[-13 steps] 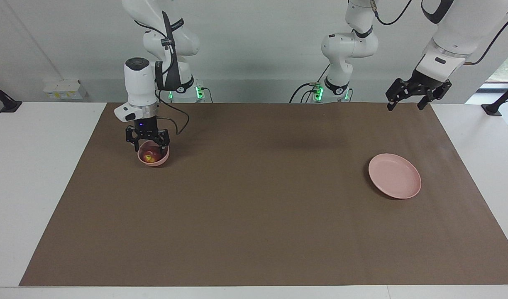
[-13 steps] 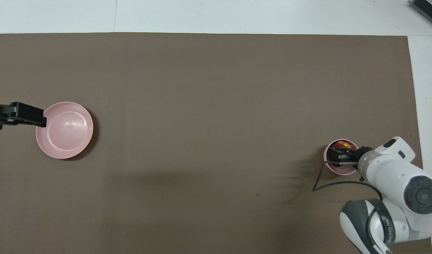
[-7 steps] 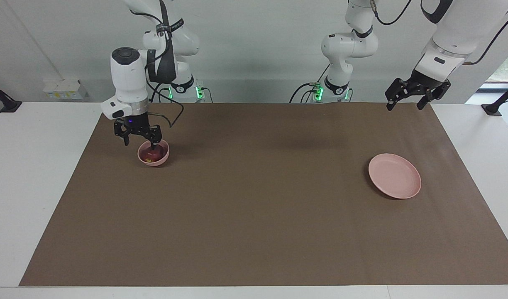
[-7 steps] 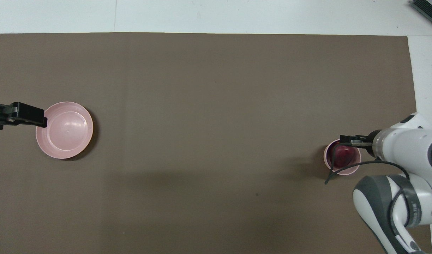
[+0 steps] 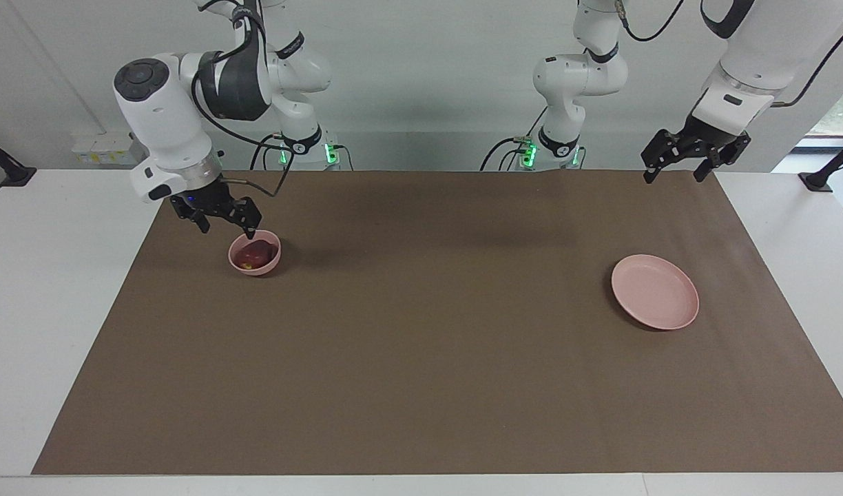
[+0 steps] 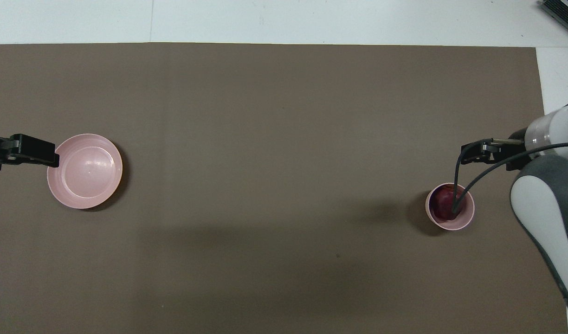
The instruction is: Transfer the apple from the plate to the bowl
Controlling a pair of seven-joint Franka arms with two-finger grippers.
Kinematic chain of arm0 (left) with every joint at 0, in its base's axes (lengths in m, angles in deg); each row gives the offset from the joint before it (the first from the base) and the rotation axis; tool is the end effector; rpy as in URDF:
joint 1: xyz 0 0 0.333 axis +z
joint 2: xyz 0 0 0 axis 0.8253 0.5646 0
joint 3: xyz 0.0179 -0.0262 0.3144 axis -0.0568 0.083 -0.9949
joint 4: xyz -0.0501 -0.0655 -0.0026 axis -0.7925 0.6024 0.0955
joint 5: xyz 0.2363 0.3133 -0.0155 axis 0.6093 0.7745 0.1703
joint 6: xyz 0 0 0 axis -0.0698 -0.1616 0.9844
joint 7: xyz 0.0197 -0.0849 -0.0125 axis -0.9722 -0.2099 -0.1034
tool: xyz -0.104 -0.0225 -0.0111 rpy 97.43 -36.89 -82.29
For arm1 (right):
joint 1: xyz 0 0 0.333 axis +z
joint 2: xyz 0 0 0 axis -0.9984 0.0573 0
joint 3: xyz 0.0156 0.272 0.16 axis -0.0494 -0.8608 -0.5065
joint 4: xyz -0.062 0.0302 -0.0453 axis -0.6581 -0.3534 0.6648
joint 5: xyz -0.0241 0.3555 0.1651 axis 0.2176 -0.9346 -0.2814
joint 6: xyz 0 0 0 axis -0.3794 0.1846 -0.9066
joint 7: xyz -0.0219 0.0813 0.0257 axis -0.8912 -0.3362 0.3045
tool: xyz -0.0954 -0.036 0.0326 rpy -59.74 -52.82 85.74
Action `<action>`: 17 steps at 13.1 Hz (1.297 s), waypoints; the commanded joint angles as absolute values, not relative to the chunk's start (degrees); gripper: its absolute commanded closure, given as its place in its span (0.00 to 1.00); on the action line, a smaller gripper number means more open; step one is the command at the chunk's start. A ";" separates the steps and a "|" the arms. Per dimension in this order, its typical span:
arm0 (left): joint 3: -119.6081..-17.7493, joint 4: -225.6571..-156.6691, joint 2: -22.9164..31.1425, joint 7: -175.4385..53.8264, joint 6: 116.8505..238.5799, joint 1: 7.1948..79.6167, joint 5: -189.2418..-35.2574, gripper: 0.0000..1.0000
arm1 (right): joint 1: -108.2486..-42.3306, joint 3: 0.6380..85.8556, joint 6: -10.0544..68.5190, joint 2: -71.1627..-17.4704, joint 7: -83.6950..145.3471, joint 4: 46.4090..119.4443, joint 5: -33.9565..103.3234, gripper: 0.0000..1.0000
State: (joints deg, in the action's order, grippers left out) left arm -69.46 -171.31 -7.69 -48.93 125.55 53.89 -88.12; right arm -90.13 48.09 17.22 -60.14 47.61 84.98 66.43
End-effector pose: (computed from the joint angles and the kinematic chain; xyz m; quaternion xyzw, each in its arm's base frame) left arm 0.5359 -0.0398 0.6423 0.9999 -0.0040 -0.0119 0.0081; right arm 0.5600 -0.0119 0.5236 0.9965 -0.0824 0.0030 0.0098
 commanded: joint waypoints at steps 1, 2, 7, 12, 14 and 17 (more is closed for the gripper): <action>-69.95 -171.61 -8.50 -48.88 124.94 53.69 -88.69 0.00 | -90.67 47.72 11.67 -58.96 45.24 77.02 64.40 0.00; -69.95 -171.61 -8.50 -48.88 124.94 53.69 -88.69 0.00 | -90.58 47.72 8.96 -58.95 44.98 74.47 63.96 0.00; -69.95 -171.61 -8.50 -48.88 124.94 53.69 -88.69 0.00 | -91.37 47.81 -6.37 -53.51 44.98 60.65 62.11 0.00; -69.95 -171.61 -8.50 -48.88 124.85 53.69 -88.69 0.00 | -90.93 47.81 -4.96 -54.03 44.63 61.53 63.07 0.00; -69.95 -171.61 -8.50 -48.88 124.94 53.69 -88.69 0.00 | -91.02 47.81 -3.13 -53.68 41.74 61.44 63.34 0.00; -69.95 -171.53 -8.50 -48.88 124.94 53.69 -88.69 0.00 | -91.28 47.81 -0.04 -53.51 38.74 61.44 63.34 0.00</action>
State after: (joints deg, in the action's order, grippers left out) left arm -69.51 -171.31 -7.72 -48.93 125.55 53.89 -88.13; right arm -90.39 48.13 -1.35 -54.44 41.29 62.73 63.81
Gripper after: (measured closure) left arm 0.000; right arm 0.000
